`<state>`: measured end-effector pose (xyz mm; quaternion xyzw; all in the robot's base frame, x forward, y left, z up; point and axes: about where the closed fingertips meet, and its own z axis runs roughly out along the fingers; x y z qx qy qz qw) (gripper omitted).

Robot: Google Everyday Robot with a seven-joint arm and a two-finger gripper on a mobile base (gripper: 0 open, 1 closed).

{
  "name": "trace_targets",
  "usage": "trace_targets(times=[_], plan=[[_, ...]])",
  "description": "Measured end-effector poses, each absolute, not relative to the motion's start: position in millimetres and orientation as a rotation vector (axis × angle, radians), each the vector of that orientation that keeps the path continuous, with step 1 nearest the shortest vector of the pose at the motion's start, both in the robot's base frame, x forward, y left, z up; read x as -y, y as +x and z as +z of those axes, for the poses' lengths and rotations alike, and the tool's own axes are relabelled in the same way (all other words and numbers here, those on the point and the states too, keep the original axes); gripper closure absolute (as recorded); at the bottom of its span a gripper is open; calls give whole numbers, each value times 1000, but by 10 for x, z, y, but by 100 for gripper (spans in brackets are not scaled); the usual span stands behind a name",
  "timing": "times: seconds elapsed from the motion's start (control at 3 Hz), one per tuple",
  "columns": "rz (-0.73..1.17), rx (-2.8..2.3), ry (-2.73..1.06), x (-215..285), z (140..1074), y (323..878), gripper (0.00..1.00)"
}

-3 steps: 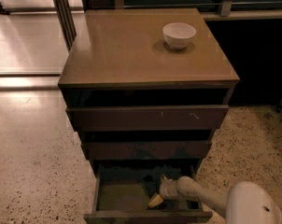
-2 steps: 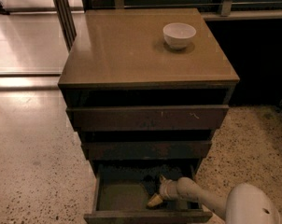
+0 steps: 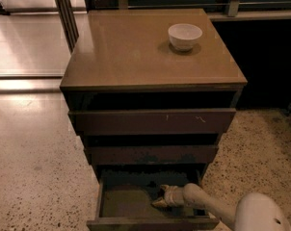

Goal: Pick sponge from bottom drawer and place on counter

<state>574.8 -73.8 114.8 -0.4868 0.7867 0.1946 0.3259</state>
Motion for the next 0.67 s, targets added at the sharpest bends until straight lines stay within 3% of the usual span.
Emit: trace_targets(times=[0.67], plan=[[595,-2032,-1316,742,1324,5753,93]])
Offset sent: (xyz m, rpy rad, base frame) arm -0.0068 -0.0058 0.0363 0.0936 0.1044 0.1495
